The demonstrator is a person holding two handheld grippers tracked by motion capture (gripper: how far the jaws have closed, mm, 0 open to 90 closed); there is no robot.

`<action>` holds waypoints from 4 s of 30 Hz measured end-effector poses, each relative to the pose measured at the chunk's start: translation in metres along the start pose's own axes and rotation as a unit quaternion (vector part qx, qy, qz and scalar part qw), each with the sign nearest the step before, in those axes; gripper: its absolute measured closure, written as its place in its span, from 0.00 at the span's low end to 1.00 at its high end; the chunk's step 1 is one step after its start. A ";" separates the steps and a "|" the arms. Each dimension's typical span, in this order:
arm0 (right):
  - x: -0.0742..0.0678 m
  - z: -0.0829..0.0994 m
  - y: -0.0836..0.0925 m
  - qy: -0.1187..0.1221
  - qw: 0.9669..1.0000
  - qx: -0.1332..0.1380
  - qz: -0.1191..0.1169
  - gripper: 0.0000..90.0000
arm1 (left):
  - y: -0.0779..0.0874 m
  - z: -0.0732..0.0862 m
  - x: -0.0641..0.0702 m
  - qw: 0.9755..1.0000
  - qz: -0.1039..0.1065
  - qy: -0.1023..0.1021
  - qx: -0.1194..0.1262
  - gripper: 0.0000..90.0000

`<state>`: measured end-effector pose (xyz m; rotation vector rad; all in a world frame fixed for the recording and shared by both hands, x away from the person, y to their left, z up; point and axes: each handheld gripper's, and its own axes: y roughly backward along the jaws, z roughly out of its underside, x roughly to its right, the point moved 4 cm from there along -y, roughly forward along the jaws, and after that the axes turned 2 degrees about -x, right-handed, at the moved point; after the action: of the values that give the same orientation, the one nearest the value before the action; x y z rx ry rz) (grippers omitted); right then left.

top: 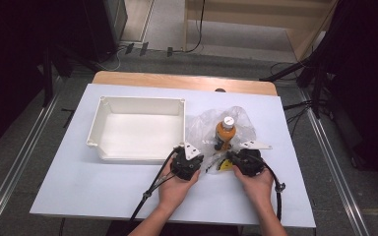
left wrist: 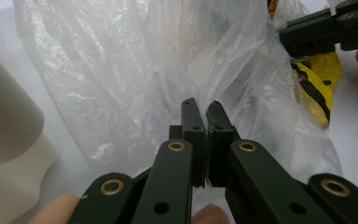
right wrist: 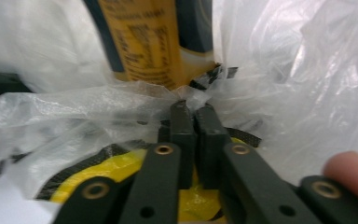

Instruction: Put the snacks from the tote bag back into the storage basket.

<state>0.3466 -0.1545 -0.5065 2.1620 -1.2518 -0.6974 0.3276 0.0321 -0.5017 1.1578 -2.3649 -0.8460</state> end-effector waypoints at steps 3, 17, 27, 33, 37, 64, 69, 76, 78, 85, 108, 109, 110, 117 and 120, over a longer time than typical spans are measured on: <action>-0.004 -0.006 0.019 0.004 0.998 0.047 -0.028 0.80 | 0.000 0.000 0.000 1.000 0.002 0.000 0.002 1.00; 0.024 -0.068 0.051 -0.070 0.978 0.194 0.040 0.73 | 0.000 0.000 0.000 1.000 0.002 0.001 0.002 1.00; 0.035 -0.043 -0.010 -0.057 0.997 0.032 0.033 0.98 | 0.000 0.000 0.000 1.000 0.002 0.001 0.003 1.00; 0.040 -0.031 -0.018 -0.042 0.997 -0.005 0.058 1.00 | 0.001 0.000 0.001 1.000 0.000 -0.003 0.005 1.00; 0.041 -0.024 -0.022 -0.042 0.997 0.002 0.059 1.00 | 0.000 0.000 0.001 1.000 -0.001 -0.002 0.003 1.00; 0.041 -0.018 -0.017 -0.042 0.997 0.006 0.064 1.00 | 0.028 -0.009 0.005 0.990 0.028 0.002 0.136 0.49; 0.042 -0.017 -0.017 -0.045 0.997 0.008 0.062 1.00 | 0.040 -0.035 0.012 0.984 0.039 0.004 0.175 0.37; 0.043 -0.017 -0.016 -0.051 0.997 0.010 0.052 1.00 | 0.022 -0.050 0.012 0.991 0.055 0.008 0.124 1.00; 0.042 -0.017 -0.016 -0.053 0.997 0.009 0.052 1.00 | 0.014 -0.047 0.009 0.993 0.053 0.012 0.103 1.00; 0.043 -0.017 -0.016 -0.052 0.997 0.009 0.051 1.00 | -0.007 -0.023 0.004 1.000 0.009 -0.004 0.005 1.00; 0.029 -0.040 0.039 -0.042 0.987 0.153 0.042 0.54 | 0.017 -0.015 0.000 0.997 0.041 -0.001 0.065 0.58; 0.027 -0.041 0.041 -0.043 0.986 0.155 0.038 0.52 | 0.022 -0.017 -0.001 0.996 0.046 0.003 0.077 0.53; 0.025 -0.043 0.044 -0.041 0.986 0.157 0.035 0.51 | 0.026 -0.018 -0.002 0.996 0.045 0.005 0.083 0.49; 0.016 -0.048 0.055 -0.024 0.983 0.177 0.027 0.44 | 0.051 -0.020 -0.011 0.990 0.071 0.008 0.118 0.33; 0.013 -0.050 0.058 -0.022 0.984 0.178 0.022 0.41 | 0.061 -0.018 -0.014 0.988 0.086 0.005 0.131 0.24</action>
<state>0.3503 -0.1807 -0.4339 2.4011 -1.5409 -0.5377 0.3105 0.0661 -0.4493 1.0265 -2.5794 -0.4818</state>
